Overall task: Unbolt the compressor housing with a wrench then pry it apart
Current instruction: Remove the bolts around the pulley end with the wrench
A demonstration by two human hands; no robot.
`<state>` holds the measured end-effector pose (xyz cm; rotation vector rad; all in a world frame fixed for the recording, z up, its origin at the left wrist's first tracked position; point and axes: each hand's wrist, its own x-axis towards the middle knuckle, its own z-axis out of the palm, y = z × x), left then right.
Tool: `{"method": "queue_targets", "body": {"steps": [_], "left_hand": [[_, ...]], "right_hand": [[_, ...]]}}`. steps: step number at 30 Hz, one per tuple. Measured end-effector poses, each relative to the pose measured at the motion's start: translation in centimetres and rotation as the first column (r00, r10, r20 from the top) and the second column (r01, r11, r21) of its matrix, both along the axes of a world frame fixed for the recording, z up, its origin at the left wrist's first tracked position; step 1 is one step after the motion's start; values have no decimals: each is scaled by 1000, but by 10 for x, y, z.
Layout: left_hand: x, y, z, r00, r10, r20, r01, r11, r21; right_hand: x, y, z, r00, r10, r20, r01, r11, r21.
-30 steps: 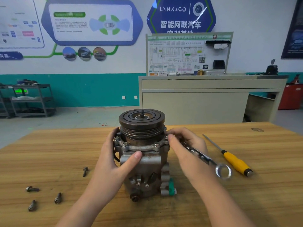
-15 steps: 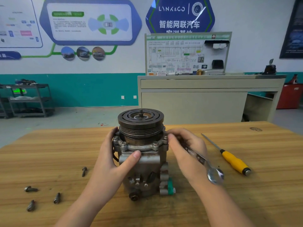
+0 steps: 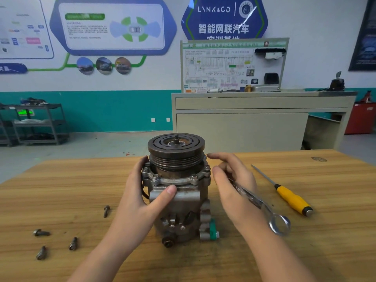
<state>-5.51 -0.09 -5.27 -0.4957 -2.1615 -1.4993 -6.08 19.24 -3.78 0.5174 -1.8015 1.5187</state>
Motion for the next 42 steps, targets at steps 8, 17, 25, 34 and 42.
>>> {"method": "queue_targets", "body": {"steps": [8, 17, 25, 34, 42], "left_hand": [[0, 0, 0, 1000, -5, 17, 5, 1000, 3], [-4, -2, -4, 1000, -4, 16, 4, 1000, 15], [-4, -1, -2, 999, -3, 34, 3, 1000, 4], [-1, 0, -1, 999, -1, 35, 1, 1000, 2], [-4, -2, -3, 1000, 7, 17, -8, 1000, 21]], "right_hand": [[0, 1, 0, 1000, -14, -23, 14, 1000, 19], [-4, 1, -4, 999, 20, 26, -19, 999, -37], [-6, 7, -6, 998, 34, 50, -32, 999, -26], [-9, 9, -6, 996, -5, 86, 8, 999, -40], [-8, 12, -5, 994, 32, 100, -23, 996, -91]]}}
